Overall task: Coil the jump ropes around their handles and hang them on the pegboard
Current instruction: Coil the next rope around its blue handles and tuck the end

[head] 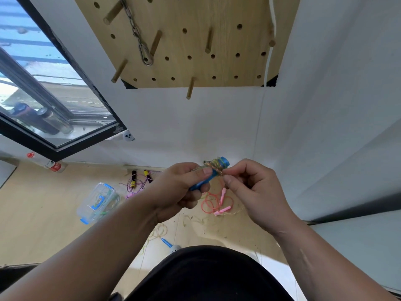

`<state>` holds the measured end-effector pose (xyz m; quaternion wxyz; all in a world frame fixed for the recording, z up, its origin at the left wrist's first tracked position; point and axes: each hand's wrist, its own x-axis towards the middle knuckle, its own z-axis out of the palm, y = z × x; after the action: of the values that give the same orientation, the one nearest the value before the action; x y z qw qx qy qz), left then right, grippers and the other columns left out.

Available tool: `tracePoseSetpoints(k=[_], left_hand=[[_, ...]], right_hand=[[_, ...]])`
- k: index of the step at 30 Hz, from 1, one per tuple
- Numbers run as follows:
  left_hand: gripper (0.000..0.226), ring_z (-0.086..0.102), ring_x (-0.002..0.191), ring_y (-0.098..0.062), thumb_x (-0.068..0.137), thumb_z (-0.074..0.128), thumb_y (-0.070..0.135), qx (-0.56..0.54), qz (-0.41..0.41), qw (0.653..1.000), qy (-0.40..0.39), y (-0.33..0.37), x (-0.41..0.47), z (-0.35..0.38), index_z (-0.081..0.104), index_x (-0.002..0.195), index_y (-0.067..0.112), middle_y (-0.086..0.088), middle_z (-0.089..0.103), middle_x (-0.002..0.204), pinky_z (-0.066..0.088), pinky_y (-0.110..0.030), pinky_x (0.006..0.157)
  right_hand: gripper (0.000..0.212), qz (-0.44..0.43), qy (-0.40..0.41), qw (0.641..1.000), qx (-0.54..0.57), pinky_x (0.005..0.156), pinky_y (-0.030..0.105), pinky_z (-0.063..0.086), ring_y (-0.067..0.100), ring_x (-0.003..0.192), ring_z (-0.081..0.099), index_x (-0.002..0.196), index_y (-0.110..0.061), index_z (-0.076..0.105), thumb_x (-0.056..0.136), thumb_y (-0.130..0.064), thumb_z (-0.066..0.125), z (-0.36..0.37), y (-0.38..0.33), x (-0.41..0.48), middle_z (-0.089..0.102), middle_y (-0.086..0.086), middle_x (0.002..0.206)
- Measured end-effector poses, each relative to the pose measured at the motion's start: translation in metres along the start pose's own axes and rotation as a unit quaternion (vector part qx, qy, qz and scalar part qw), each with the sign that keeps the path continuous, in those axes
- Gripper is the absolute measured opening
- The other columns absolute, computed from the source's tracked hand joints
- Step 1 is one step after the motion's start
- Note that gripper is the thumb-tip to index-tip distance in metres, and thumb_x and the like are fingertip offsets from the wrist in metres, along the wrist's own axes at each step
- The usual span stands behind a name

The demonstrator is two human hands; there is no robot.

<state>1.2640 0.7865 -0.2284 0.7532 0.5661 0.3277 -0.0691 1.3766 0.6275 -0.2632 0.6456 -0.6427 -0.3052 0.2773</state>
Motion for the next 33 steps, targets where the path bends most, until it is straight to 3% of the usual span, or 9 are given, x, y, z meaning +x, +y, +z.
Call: tracePoseSetpoints(k=[6,8,10,13,17,20,23,27,33], left_hand=[[0.022,0.027,0.046,-0.011,0.1,0.062,0.023,-0.002,0.029,0.997,0.075,-0.003,0.007,0.004,0.048,0.092,0.007,-0.009,0.051,0.07,0.022,-0.024,0.045],[0.029,0.037,0.045,-0.011,0.094,0.072,0.027,0.172,0.073,0.972,0.143,-0.005,0.009,0.001,0.05,0.086,0.01,-0.01,0.059,0.071,0.03,-0.025,0.044],[0.029,0.047,0.047,-0.003,0.088,0.078,0.035,0.35,0.102,0.911,0.191,-0.007,0.008,-0.003,0.053,0.086,0.02,-0.001,0.069,0.076,0.04,-0.021,0.045],[0.031,0.05,0.049,0.0,0.087,0.076,0.042,0.406,0.128,0.882,0.205,-0.006,0.004,-0.004,0.05,0.087,0.026,0.003,0.067,0.078,0.04,-0.018,0.045],[0.031,0.041,0.044,-0.004,0.09,0.075,0.034,0.308,0.133,0.915,0.223,-0.007,0.003,0.004,0.052,0.088,0.014,0.0,0.06,0.07,0.037,-0.023,0.043],[0.028,0.034,0.047,-0.014,0.096,0.069,0.024,0.136,0.114,0.97,0.166,0.001,0.0,0.004,0.047,0.087,0.007,-0.007,0.049,0.067,0.029,-0.027,0.047],[0.023,0.025,0.048,-0.014,0.103,0.057,0.021,0.013,0.101,0.99,0.097,0.013,-0.01,0.002,0.043,0.089,0.01,-0.01,0.046,0.072,0.02,-0.027,0.049],[0.017,0.024,0.048,-0.012,0.1,0.055,0.024,-0.006,0.072,0.997,0.001,0.012,-0.019,0.009,0.045,0.095,0.011,-0.008,0.05,0.072,0.021,-0.024,0.046],[0.016,0.03,0.045,-0.013,0.1,0.057,0.01,0.09,0.053,0.994,-0.012,0.005,-0.022,0.009,0.052,0.085,0.007,-0.016,0.054,0.073,0.021,-0.026,0.048]], right_hand=[[0.022,0.021,0.044,0.999,-0.02,0.059,0.017,0.045,0.006,0.062,0.053,0.08,-0.025,0.069,0.09,-0.006,0.073,0.004,-0.003,0.002,0.061,0.001,0.067],[0.017,0.029,0.069,0.996,-0.057,0.051,0.014,0.042,0.003,0.055,0.049,0.076,-0.021,0.067,0.086,-0.013,0.079,0.003,-0.005,0.001,0.057,-0.004,0.062],[0.022,0.023,0.083,0.99,-0.113,0.048,0.011,0.038,0.002,0.051,0.047,0.072,-0.023,0.064,0.083,-0.019,0.082,0.001,-0.005,-0.001,0.054,-0.008,0.057],[0.026,0.002,0.075,0.984,-0.161,0.052,0.012,0.036,0.003,0.052,0.048,0.069,-0.026,0.06,0.084,-0.022,0.082,0.002,-0.004,-0.006,0.055,-0.012,0.056],[0.021,0.009,0.067,0.992,-0.11,0.051,0.01,0.036,0.0,0.05,0.048,0.073,-0.019,0.063,0.089,-0.015,0.075,0.005,-0.007,-0.007,0.054,-0.013,0.056],[0.016,0.022,0.047,0.997,-0.051,0.054,0.013,0.041,0.004,0.056,0.051,0.079,-0.015,0.065,0.092,-0.01,0.071,0.001,-0.006,-0.007,0.06,0.0,0.063],[0.015,0.054,0.006,0.998,-0.015,0.052,0.014,0.043,0.003,0.056,0.053,0.081,-0.012,0.065,0.095,-0.005,0.066,-0.005,0.003,-0.009,0.06,-0.006,0.061],[0.018,0.093,-0.039,0.994,0.045,0.051,0.014,0.041,0.002,0.053,0.05,0.081,-0.011,0.065,0.096,-0.002,0.061,-0.01,0.012,-0.004,0.059,0.0,0.063],[0.012,0.066,-0.148,0.983,-0.083,0.062,0.015,0.042,0.003,0.064,0.055,0.083,-0.024,0.072,0.092,-0.016,0.069,-0.035,0.019,0.019,0.063,-0.011,0.068]])
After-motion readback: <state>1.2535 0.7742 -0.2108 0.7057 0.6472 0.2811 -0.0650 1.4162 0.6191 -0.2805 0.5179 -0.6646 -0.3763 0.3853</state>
